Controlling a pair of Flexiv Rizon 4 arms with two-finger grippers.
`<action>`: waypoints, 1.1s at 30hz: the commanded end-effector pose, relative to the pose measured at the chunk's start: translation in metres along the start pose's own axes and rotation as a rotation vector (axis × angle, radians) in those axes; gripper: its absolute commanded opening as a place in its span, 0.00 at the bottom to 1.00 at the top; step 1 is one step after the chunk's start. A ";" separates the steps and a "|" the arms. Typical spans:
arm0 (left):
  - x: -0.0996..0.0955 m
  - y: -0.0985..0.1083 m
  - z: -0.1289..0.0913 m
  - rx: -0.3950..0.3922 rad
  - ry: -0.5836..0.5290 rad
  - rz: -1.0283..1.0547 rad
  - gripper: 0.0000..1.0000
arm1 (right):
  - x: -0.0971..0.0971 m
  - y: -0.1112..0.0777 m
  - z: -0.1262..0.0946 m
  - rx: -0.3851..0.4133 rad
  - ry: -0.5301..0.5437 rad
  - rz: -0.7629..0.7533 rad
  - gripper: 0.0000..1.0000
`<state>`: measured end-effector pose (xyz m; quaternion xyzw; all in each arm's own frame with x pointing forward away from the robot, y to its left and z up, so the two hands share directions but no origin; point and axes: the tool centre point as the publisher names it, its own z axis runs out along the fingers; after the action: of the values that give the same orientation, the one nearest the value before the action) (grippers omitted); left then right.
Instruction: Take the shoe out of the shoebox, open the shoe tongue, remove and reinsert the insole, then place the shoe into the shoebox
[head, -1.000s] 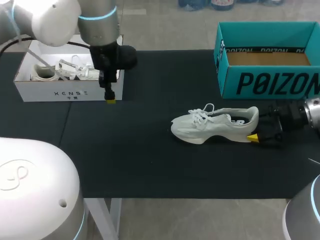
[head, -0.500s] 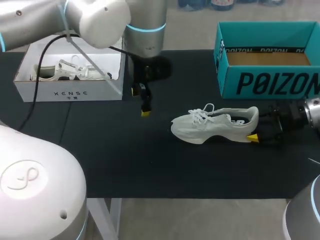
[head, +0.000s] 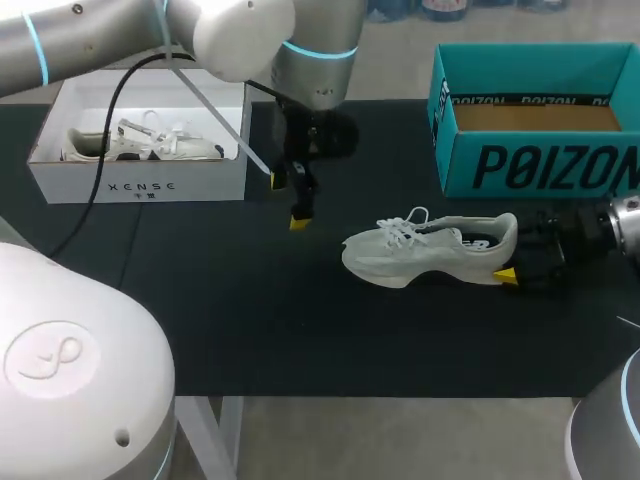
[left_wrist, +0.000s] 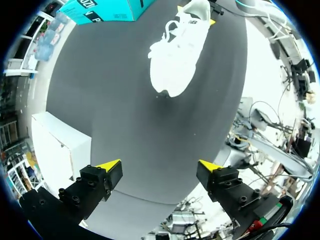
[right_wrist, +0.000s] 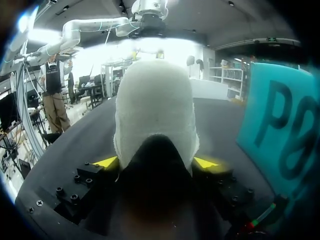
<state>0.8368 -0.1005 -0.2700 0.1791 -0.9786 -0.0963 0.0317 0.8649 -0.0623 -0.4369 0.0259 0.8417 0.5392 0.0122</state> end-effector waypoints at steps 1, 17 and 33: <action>0.000 0.001 0.000 0.001 -0.001 0.000 1.00 | 0.001 -0.003 0.006 0.003 -0.004 0.001 0.00; 0.044 -0.033 -0.009 0.044 0.085 -0.268 1.00 | 0.001 -0.003 0.006 0.003 -0.004 0.001 0.00; 0.104 -0.134 -0.006 -0.032 0.082 -0.594 1.00 | 0.001 -0.003 0.006 0.003 -0.004 0.001 0.00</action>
<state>0.7794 -0.2299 -0.2845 0.4603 -0.8831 -0.0745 0.0514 0.8650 -0.0622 -0.4369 0.0260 0.8417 0.5392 0.0124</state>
